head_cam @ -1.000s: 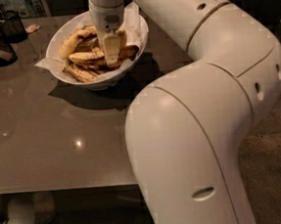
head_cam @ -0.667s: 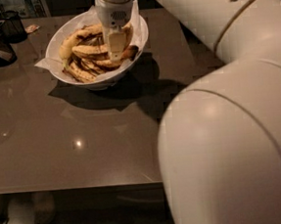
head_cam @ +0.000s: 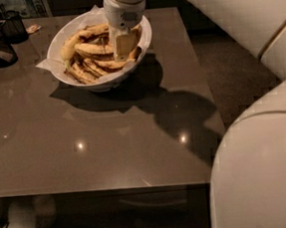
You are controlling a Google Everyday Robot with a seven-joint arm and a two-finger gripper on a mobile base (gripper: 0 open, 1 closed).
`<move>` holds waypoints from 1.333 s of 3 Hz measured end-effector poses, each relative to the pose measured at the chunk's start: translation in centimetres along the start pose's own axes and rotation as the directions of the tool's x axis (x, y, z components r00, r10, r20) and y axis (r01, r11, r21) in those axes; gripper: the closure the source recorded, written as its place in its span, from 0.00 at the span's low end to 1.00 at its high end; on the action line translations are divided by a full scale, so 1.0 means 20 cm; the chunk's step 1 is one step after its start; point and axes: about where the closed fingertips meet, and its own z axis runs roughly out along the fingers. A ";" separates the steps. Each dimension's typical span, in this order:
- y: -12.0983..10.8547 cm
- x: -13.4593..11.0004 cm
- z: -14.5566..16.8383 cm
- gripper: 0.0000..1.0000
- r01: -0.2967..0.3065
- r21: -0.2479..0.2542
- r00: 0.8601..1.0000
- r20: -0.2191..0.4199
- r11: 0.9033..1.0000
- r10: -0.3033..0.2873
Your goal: Pick banana from white bowl
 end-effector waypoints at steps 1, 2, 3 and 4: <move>0.08 0.00 -0.10 1.00 -0.013 -0.026 1.000 0.024 1.000 0.014; 0.23 0.01 -0.19 1.00 -0.085 -0.054 0.995 0.056 0.995 0.088; 0.40 0.03 -0.20 1.00 -0.176 -0.091 0.980 0.077 0.980 0.183; 0.59 0.02 -0.22 1.00 -0.253 -0.134 0.962 0.066 0.958 0.264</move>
Offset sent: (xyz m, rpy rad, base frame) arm -0.0965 -0.0406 0.0141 0.1184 0.1696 -0.1315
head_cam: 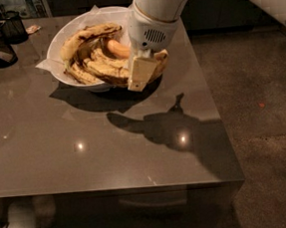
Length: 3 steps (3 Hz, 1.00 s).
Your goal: Pick banana from white bowl
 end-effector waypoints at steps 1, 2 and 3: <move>0.17 0.01 -0.07 1.00 -0.069 -0.015 0.997 -0.029 0.997 0.069; 0.19 0.01 -0.11 1.00 -0.071 -0.020 0.997 -0.024 0.997 0.070; 0.27 0.04 -0.15 1.00 -0.096 -0.031 0.995 -0.007 0.995 0.096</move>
Offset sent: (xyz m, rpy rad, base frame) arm -0.0297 -0.0031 0.0039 -0.0155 0.0349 -0.0476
